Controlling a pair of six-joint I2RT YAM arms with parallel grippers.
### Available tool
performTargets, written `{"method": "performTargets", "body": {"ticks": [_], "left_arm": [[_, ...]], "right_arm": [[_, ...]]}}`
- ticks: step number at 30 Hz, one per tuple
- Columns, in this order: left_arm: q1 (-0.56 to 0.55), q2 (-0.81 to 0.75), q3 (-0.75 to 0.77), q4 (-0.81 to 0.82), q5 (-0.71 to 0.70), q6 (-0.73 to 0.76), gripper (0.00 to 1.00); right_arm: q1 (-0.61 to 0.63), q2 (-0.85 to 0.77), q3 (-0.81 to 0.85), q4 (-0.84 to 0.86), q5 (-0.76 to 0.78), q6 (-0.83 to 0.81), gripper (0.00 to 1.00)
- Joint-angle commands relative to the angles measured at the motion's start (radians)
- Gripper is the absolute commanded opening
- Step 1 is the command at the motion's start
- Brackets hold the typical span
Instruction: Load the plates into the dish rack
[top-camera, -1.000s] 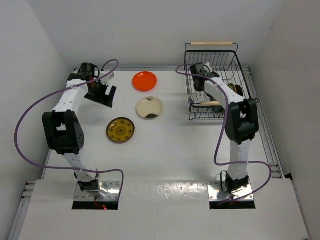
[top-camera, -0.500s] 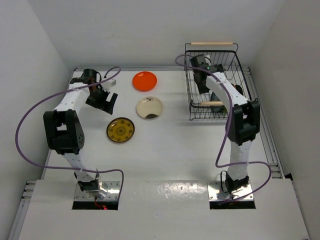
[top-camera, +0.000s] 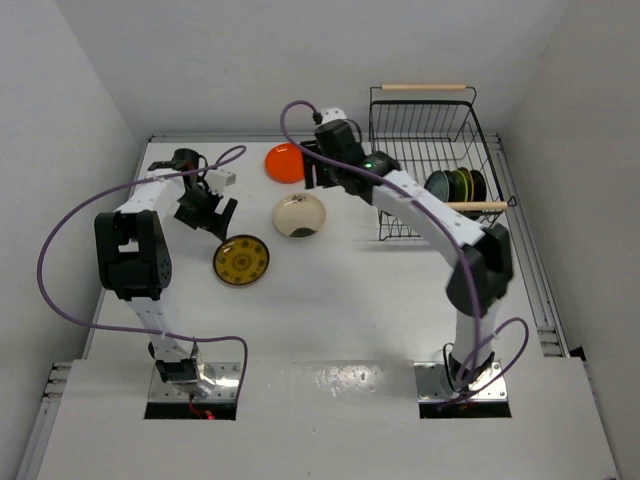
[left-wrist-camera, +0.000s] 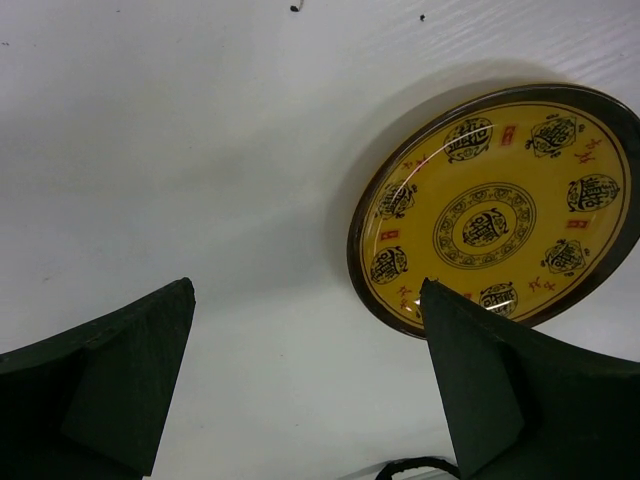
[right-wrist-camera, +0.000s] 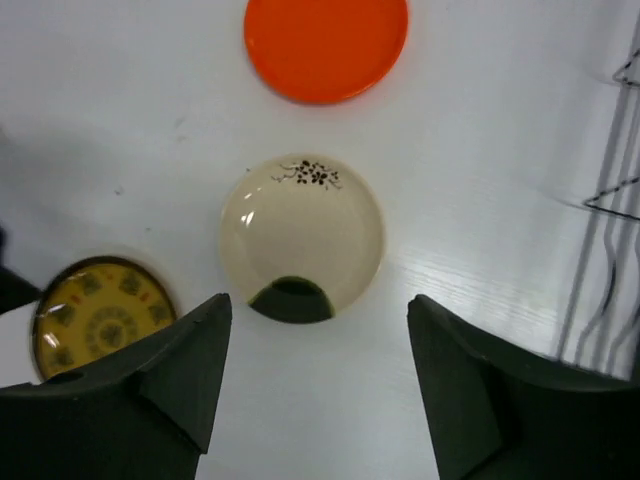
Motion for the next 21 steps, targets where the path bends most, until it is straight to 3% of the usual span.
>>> {"method": "performTargets", "body": {"ticks": [1,5,13,15,17,20,21], "left_arm": [[0.012,-0.022,0.021,0.000,-0.016,-0.003,1.00],[0.012,-0.032,0.001,0.000,-0.016,-0.003,1.00],[0.012,-0.042,0.001,0.000,-0.007,0.008,1.00],[0.012,-0.042,0.001,0.000,-0.007,0.008,1.00],[0.012,-0.042,0.001,0.000,-0.007,0.008,1.00],[0.012,-0.042,0.001,0.000,-0.007,0.008,1.00],[0.012,-0.042,0.001,0.000,-0.007,0.008,1.00]], "right_arm": [[0.001,0.202,0.082,-0.007,-0.025,0.159,0.72],[-0.027,0.337,0.144,-0.050,-0.006,0.257,0.76],[-0.045,0.482,0.157,-0.079,-0.043,0.302,0.76],[-0.048,0.531,0.151,-0.061,-0.083,0.305,0.72],[-0.056,0.552,0.130,-0.045,-0.146,0.317,0.65],[-0.054,0.555,0.075,0.030,-0.164,0.338,0.30],[-0.056,0.558,0.070,0.030,-0.161,0.341,0.23]]}}
